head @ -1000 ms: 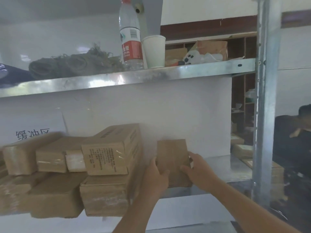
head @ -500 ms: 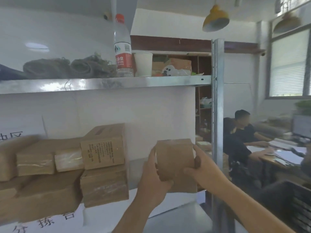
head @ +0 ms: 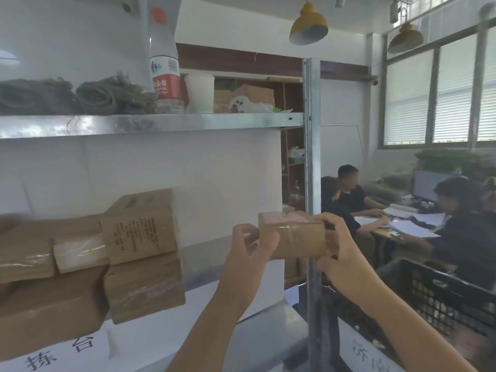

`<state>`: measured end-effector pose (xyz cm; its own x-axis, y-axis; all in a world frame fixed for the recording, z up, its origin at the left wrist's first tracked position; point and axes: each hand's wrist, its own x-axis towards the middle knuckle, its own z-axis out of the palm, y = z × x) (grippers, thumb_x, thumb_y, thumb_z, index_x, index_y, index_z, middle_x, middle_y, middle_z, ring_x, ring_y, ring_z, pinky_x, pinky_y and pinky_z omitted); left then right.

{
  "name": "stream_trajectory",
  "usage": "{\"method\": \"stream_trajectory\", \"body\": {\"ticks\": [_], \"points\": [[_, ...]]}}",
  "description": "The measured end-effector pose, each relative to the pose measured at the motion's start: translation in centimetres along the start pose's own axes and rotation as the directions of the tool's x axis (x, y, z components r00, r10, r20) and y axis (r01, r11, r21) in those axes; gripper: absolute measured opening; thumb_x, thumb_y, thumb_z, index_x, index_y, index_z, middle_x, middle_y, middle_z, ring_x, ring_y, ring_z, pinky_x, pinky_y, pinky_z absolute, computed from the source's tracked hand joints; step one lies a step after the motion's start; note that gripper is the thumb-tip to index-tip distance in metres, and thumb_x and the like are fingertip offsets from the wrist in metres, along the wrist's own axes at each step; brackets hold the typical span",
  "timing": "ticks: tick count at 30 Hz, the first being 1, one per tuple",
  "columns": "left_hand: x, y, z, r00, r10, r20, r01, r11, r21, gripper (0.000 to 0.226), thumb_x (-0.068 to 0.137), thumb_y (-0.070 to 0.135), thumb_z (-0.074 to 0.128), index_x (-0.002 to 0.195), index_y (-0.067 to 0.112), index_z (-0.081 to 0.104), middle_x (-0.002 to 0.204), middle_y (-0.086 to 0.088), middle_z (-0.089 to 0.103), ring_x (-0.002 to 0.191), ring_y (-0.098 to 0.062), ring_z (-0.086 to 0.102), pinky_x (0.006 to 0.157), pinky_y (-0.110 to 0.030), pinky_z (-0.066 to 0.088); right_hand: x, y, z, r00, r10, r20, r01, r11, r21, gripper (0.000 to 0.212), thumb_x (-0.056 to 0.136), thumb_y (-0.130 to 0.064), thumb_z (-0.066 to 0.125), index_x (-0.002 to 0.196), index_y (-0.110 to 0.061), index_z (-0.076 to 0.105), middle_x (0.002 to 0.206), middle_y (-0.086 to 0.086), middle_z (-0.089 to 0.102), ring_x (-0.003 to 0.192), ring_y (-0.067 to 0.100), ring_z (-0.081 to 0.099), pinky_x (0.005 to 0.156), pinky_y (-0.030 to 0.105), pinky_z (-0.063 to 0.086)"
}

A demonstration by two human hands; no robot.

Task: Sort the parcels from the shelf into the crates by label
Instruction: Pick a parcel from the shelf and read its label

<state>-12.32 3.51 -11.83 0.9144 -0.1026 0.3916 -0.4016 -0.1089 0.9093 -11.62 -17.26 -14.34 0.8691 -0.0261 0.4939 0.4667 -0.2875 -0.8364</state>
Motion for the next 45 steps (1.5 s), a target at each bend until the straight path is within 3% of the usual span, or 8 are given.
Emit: {"method": "stream_trajectory", "body": {"ticks": [5, 9, 13, 19, 26, 32, 39, 45], "points": [[0.4, 0.3, 3.2, 0.998, -0.002, 0.057, 0.005, 0.999, -0.048, 0.066, 0.082, 0.074, 0.058, 0.108, 0.014, 0.048, 0.117, 0.006, 0.068, 0.106, -0.012, 0.061, 0.084, -0.02, 0.052, -0.4, 1.3, -2.9, 0.991, -0.133, -0.036, 0.135, 0.989, 0.066, 0.088, 0.086, 0.035, 0.042, 0.121, -0.045, 0.054, 0.132, -0.02, 0.062, 0.131, 0.007, 0.057, 0.09, 0.024, 0.059], [1.2, -0.6, 6.8, 0.993, 0.049, 0.106, -0.033, 0.989, -0.146, 0.035, 0.099, 0.023, 0.068, 0.128, 0.027, 0.048, 0.133, 0.012, 0.066, 0.125, -0.005, 0.061, 0.101, -0.023, 0.055, -0.8, 2.5, -6.1, 0.985, -0.139, -0.1, 0.164, 0.937, 0.308, 0.06, 0.081, 0.042, 0.031, 0.113, -0.005, 0.052, 0.15, 0.007, 0.056, 0.135, 0.024, 0.058, 0.084, 0.029, 0.062], [2.1, -1.0, 10.7, 0.978, 0.127, 0.165, -0.11, 0.988, -0.105, 0.066, 0.1, 0.001, 0.062, 0.145, 0.044, 0.039, 0.129, 0.034, 0.064, 0.124, 0.011, 0.057, 0.093, -0.016, 0.054, -2.0, 3.2, -9.3, 0.978, -0.126, -0.167, 0.165, 0.955, 0.245, 0.045, 0.096, 0.026, 0.037, 0.119, -0.007, 0.054, 0.146, -0.012, 0.059, 0.132, 0.015, 0.06, 0.085, 0.023, 0.059], [3.3, -1.7, 17.0, 0.961, 0.185, 0.205, -0.183, 0.983, -0.026, 0.083, 0.095, 0.006, 0.071, 0.153, 0.05, 0.031, 0.138, 0.037, 0.056, 0.132, 0.012, 0.049, 0.09, -0.014, 0.054, -3.2, 5.2, -14.2, 0.98, -0.087, -0.179, 0.104, 0.99, 0.09, 0.07, 0.105, 0.003, 0.05, 0.16, -0.037, 0.033, 0.143, -0.03, 0.058, 0.135, -0.003, 0.054, 0.106, 0.024, 0.049], [4.5, -2.0, 24.3, 0.959, 0.159, 0.236, -0.182, 0.98, 0.079, 0.093, 0.079, 0.041, 0.085, 0.151, 0.063, 0.029, 0.15, 0.029, 0.049, 0.14, -0.002, 0.047, 0.106, -0.046, 0.055, -4.2, 8.5, -21.0, 0.973, -0.006, -0.233, 0.005, 1.0, -0.006, 0.085, 0.105, -0.002, 0.052, 0.156, -0.062, 0.02, 0.154, -0.037, 0.043, 0.146, -0.007, 0.04, 0.122, 0.04, 0.038], [5.6, -3.5, 29.1, 0.935, 0.189, 0.3, -0.219, 0.973, 0.072, 0.093, 0.083, 0.019, 0.087, 0.144, 0.062, 0.032, 0.146, 0.031, 0.05, 0.126, 0.022, 0.046, 0.084, -0.009, 0.052, -5.0, 11.1, -25.3, 0.962, 0.033, -0.273, -0.044, 0.999, -0.032, 0.083, 0.105, -0.006, 0.056, 0.159, -0.059, 0.019, 0.155, -0.035, 0.043, 0.146, -0.006, 0.04, 0.123, 0.046, 0.039], [7.6, -5.4, 32.4, 0.906, 0.205, 0.369, -0.223, 0.975, 0.008, 0.087, 0.084, 0.018, 0.085, 0.149, 0.045, 0.034, 0.134, 0.047, 0.048, 0.12, 0.029, 0.044, 0.08, 0.0, 0.046, -4.7, 14.3, -27.1, 0.941, 0.09, -0.326, -0.117, 0.991, -0.065, 0.085, 0.105, -0.007, 0.058, 0.153, -0.067, 0.022, 0.156, -0.033, 0.043, 0.146, -0.002, 0.042, 0.12, 0.041, 0.041], [10.9, -9.1, 34.0, 0.868, 0.154, 0.471, -0.121, 0.988, -0.099, 0.108, 0.052, 0.075, 0.083, 0.147, 0.048, 0.039, 0.134, 0.049, 0.048, 0.124, 0.015, 0.052, 0.099, -0.025, 0.057, -3.7, 18.4, -26.5, 0.89, 0.21, -0.405, -0.265, 0.96, -0.085, 0.084, 0.104, -0.014, 0.062, 0.149, -0.071, 0.022, 0.148, -0.041, 0.045, 0.138, -0.011, 0.046, 0.116, 0.038, 0.048]]}}
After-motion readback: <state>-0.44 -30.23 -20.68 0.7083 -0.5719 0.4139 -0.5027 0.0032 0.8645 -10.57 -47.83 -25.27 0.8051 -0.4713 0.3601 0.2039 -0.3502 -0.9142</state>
